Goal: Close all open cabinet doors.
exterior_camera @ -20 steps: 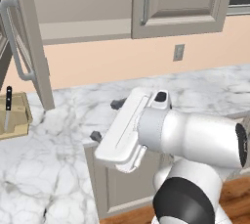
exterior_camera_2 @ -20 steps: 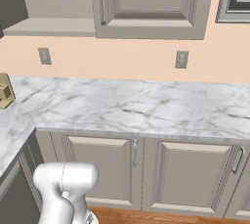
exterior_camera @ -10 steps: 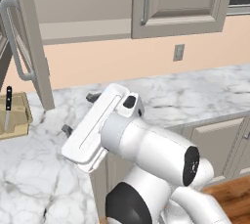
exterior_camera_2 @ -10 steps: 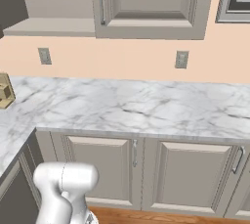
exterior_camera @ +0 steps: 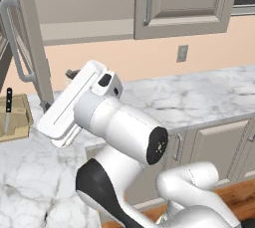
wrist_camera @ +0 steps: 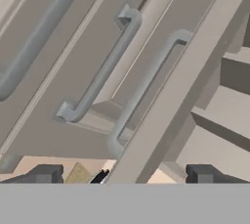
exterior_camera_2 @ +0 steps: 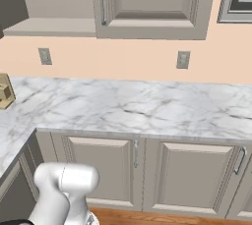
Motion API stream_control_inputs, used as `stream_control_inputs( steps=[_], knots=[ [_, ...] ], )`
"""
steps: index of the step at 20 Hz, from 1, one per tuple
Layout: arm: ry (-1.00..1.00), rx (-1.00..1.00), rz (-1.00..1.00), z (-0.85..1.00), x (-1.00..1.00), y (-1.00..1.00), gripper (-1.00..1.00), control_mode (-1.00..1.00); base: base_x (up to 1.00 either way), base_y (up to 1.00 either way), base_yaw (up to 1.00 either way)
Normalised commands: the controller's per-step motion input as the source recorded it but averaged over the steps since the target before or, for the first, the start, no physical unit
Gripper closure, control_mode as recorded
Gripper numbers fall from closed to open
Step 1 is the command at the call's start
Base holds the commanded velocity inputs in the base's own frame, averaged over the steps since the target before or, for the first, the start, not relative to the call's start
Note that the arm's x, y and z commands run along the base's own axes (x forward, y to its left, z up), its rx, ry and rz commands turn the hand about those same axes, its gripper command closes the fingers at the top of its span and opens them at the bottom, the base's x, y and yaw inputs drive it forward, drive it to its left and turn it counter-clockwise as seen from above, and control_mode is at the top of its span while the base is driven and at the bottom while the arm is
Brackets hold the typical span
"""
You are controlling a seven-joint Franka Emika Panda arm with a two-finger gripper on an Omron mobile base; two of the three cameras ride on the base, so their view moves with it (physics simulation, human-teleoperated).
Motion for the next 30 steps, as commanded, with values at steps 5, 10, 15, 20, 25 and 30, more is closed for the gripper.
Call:
stream_control_inputs(
  steps=[5, 10, 15, 20, 25, 30],
  knots=[
    [0.0, -0.02, -0.02, 0.13, 0.52, 0.2, -1.0, -1.0, 0.0, 0.0, 0.0],
    [0.15, -0.04, -0.14, 0.13, 0.75, -0.45, -1.0, -1.0, 0.0, 0.0, 0.0],
    [0.09, -0.01, -0.16, 0.15, 0.6, -0.37, -1.0, -1.0, 0.0, 0.0, 0.0],
    [0.11, 0.0, -0.26, 0.04, 0.49, -0.64, -1.0, -1.0, 0.0, 0.0, 0.0],
    [0.07, 0.0, -0.41, 0.01, 0.77, -0.98, -1.0, -1.0, 0.0, 0.0, 0.0],
    [0.0, 0.0, -0.43, 0.0, 1.0, -0.62, -1.0, -1.0, 0.0, 0.0, 0.0]
  ],
)
